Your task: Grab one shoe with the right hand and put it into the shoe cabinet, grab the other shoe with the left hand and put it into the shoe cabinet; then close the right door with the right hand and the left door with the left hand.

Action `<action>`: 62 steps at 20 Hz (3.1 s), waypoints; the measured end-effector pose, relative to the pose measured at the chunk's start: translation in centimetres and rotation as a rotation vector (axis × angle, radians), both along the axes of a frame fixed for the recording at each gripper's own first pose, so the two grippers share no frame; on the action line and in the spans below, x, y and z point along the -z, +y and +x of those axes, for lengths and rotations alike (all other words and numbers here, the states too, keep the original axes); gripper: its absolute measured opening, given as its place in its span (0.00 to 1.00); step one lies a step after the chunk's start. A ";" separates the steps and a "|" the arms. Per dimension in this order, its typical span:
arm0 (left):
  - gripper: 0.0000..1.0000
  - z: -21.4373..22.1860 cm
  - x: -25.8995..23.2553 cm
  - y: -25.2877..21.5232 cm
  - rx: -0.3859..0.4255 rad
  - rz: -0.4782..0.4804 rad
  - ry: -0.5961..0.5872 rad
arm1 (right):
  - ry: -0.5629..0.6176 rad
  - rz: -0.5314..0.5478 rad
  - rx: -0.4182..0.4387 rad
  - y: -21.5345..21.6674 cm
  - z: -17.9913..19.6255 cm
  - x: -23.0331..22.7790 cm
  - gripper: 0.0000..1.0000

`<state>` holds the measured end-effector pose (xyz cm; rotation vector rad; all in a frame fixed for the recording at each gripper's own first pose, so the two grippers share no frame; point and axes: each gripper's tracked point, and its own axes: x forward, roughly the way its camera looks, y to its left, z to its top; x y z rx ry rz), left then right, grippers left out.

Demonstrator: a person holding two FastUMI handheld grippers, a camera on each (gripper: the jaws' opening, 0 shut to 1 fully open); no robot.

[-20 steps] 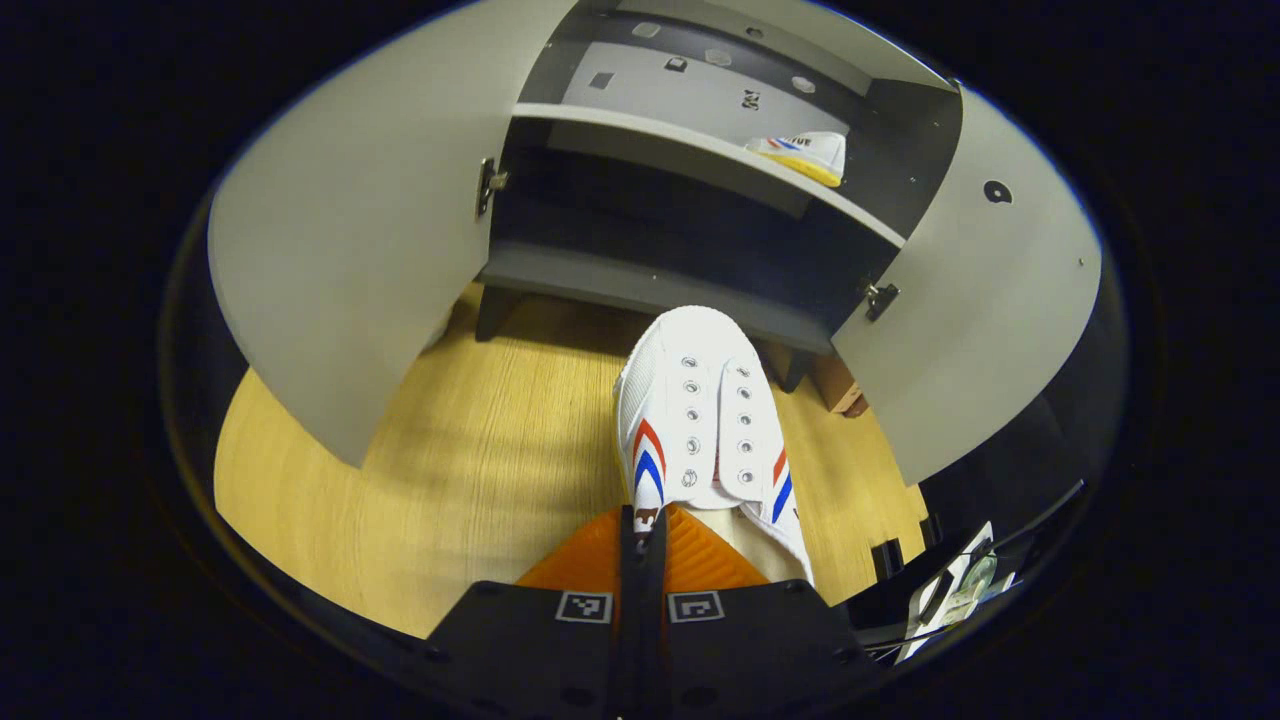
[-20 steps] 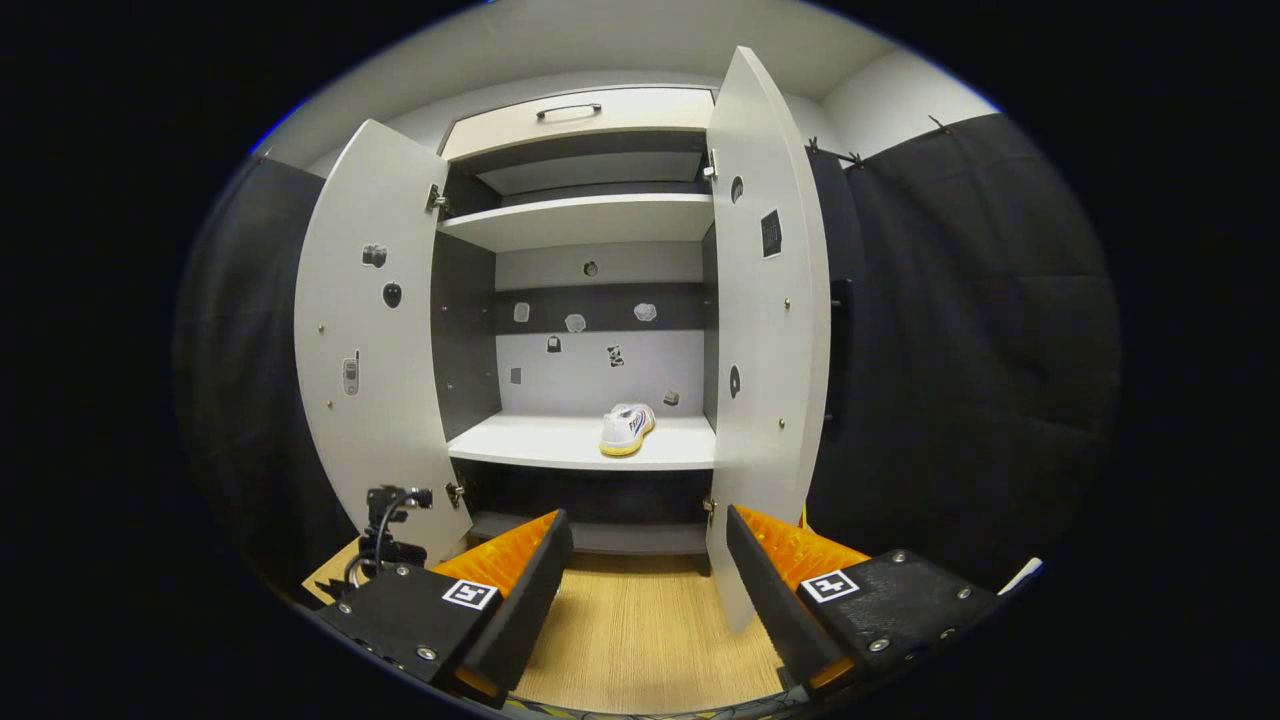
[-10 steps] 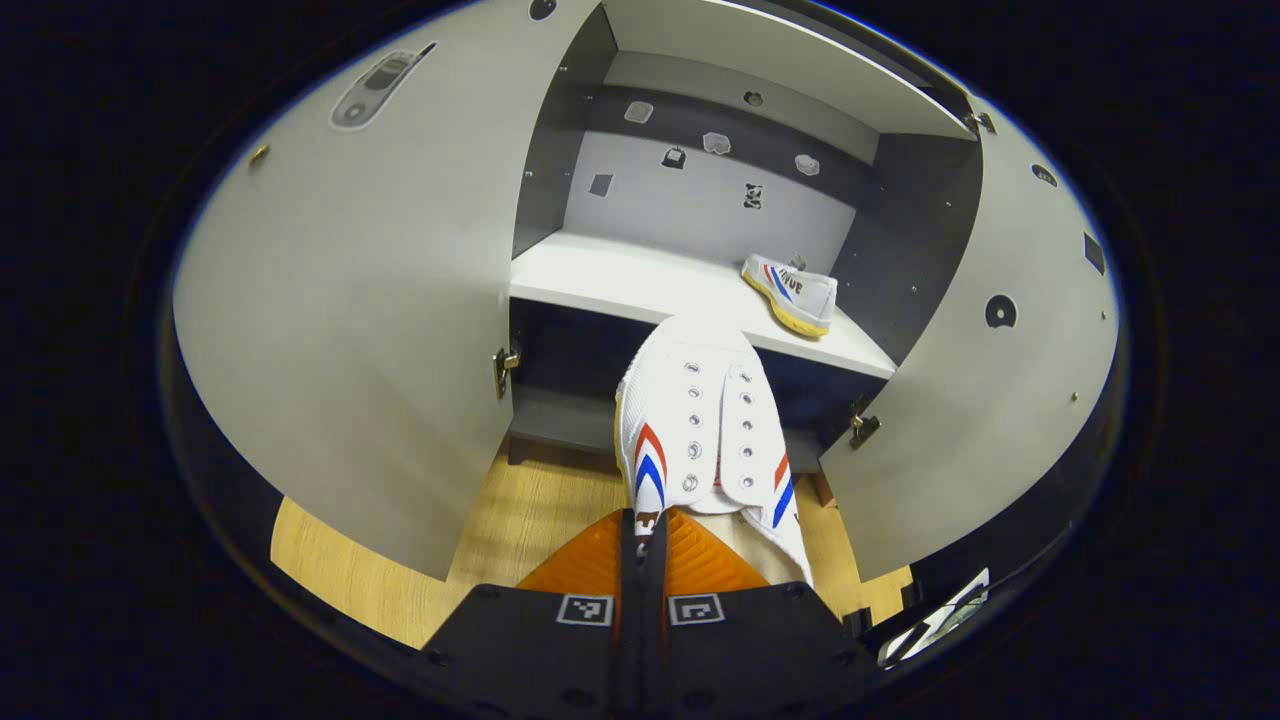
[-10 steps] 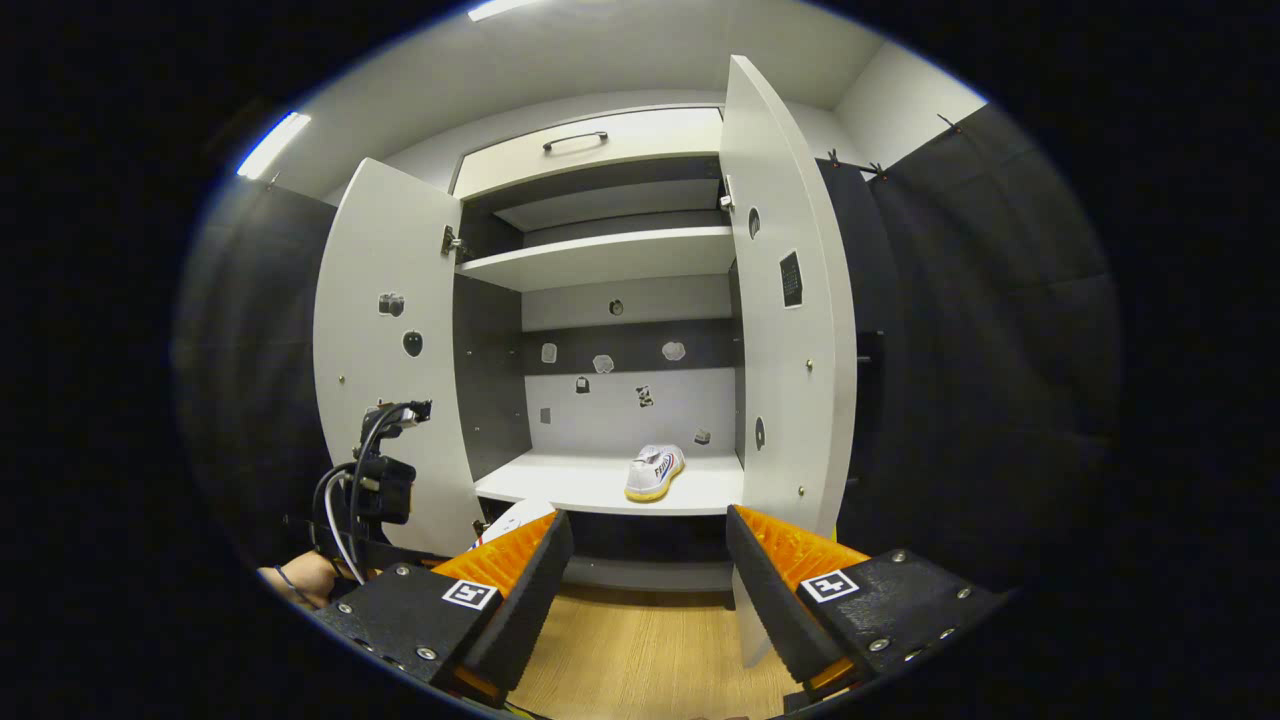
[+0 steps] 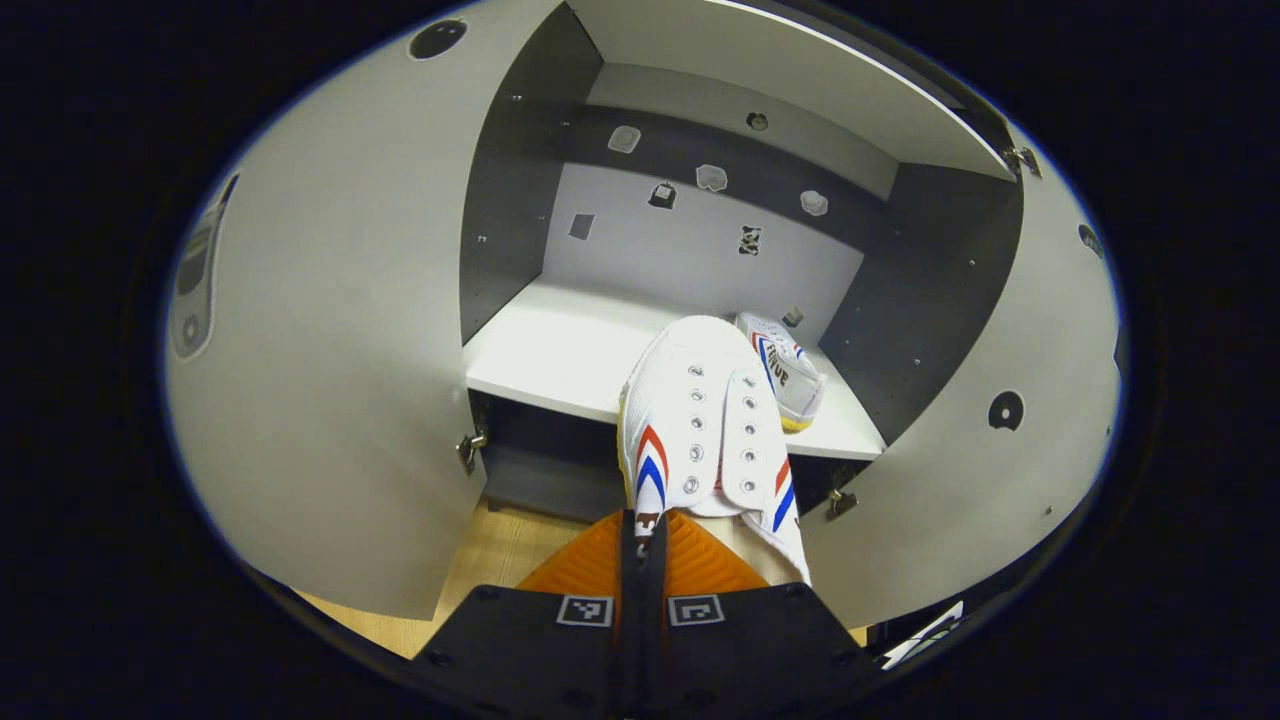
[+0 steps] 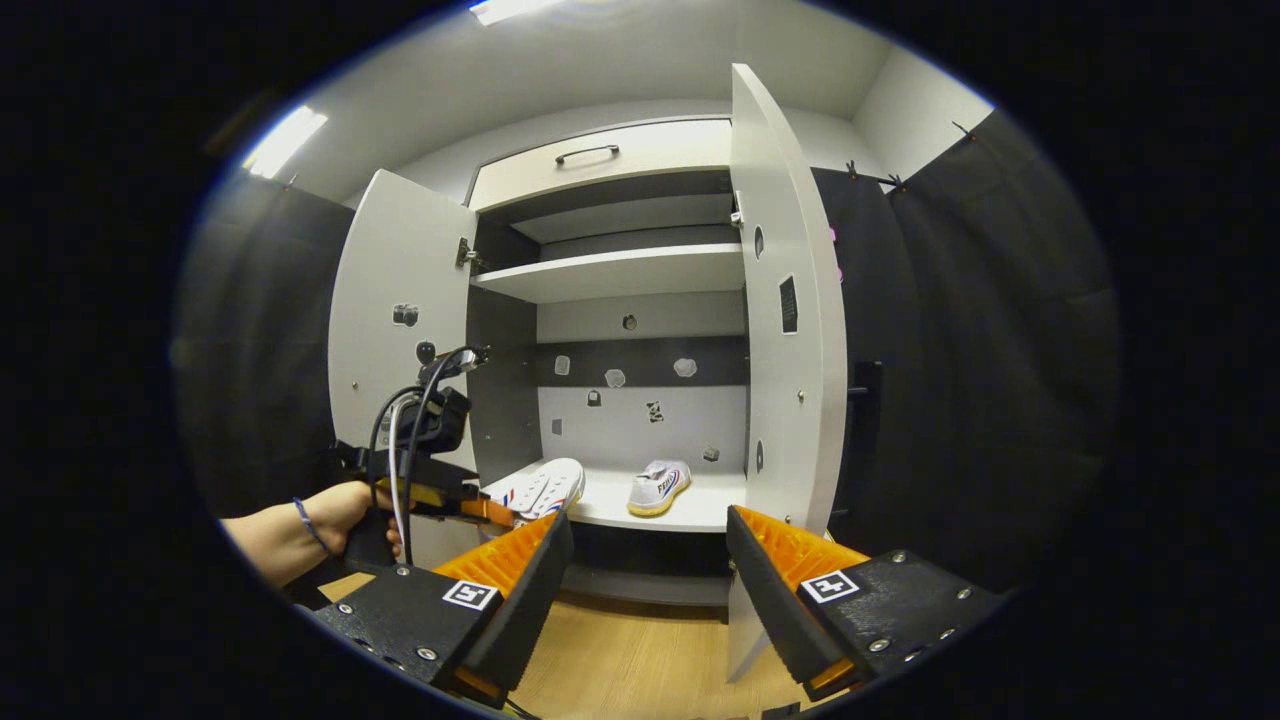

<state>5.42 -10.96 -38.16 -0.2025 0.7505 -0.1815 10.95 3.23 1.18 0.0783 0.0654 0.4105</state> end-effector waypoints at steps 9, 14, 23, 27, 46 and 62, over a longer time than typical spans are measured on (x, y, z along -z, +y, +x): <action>0.06 -0.3 0.5 -0.3 0.005 0.004 0.045 | 0.009 -0.004 0.101 -2.0 1.8 0.8 0.94; 0.06 -0.2 0.4 -0.6 0.035 0.043 0.075 | 0.024 -0.040 0.157 -2.8 2.4 1.6 0.94; 0.07 0.1 1.1 -1.1 0.102 0.110 0.093 | 0.041 -0.036 0.185 -3.6 2.4 2.1 0.94; 0.19 0.2 0.2 -1.1 0.096 0.105 0.040 | 0.036 -0.023 0.176 -4.2 1.9 1.5 0.95; 0.97 -15.7 -21.6 2.3 0.024 0.114 -0.464 | -0.091 -0.068 0.302 -17.1 5.2 -3.5 0.94; 0.96 -32.0 -27.4 14.5 -0.085 0.188 -0.607 | -0.025 -0.039 -0.004 -13.6 9.4 -1.4 0.90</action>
